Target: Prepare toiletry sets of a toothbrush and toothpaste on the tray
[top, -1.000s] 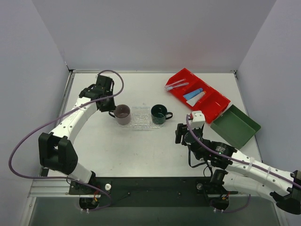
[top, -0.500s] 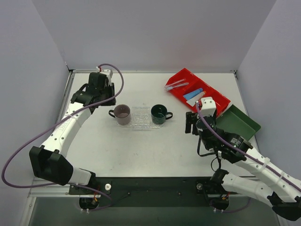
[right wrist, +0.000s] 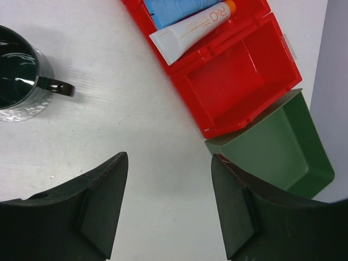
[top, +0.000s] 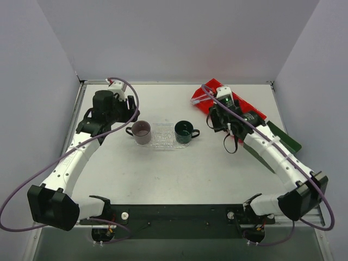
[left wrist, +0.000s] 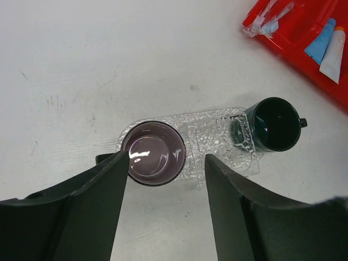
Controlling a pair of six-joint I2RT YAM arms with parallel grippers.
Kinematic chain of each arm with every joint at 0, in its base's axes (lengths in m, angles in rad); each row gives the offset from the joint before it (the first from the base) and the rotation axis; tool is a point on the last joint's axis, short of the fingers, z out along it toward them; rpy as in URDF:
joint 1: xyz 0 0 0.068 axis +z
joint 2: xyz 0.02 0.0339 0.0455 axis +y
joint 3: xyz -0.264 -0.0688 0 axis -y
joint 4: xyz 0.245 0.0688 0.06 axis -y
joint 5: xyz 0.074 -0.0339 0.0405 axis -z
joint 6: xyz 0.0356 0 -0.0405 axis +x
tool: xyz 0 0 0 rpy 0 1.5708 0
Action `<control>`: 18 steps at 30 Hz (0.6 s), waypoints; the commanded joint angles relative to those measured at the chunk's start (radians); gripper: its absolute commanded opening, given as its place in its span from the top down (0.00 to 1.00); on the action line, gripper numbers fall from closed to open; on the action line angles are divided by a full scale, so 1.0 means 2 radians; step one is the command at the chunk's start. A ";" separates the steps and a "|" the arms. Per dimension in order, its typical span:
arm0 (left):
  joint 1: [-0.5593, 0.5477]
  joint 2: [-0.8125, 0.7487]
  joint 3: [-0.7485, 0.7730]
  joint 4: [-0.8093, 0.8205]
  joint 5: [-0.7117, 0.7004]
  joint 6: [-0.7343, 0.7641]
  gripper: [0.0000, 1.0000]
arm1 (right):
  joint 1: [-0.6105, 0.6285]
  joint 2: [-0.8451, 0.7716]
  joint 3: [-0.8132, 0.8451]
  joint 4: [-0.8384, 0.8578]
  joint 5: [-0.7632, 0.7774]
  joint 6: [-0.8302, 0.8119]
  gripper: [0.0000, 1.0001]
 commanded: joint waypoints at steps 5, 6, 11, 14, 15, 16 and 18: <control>0.016 -0.028 -0.007 0.041 0.017 -0.002 0.31 | -0.042 0.168 0.082 -0.008 -0.001 -0.116 0.48; 0.020 -0.032 -0.012 0.043 0.016 -0.005 0.31 | -0.043 0.182 0.089 -0.004 -0.004 -0.127 0.49; 0.035 -0.035 -0.016 0.050 0.019 -0.011 0.31 | -0.042 0.259 0.135 0.005 -0.015 -0.170 0.49; 0.047 -0.032 -0.019 0.052 0.025 -0.017 0.31 | -0.043 0.296 0.151 0.013 0.007 -0.202 0.49; 0.049 -0.030 -0.020 0.054 0.028 -0.019 0.31 | -0.044 0.303 0.158 0.016 0.013 -0.209 0.50; 0.054 -0.029 -0.020 0.055 0.032 -0.020 0.31 | -0.043 0.311 0.161 0.019 0.026 -0.223 0.50; 0.058 -0.027 -0.021 0.056 0.037 -0.024 0.31 | -0.044 0.328 0.163 0.025 0.036 -0.233 0.51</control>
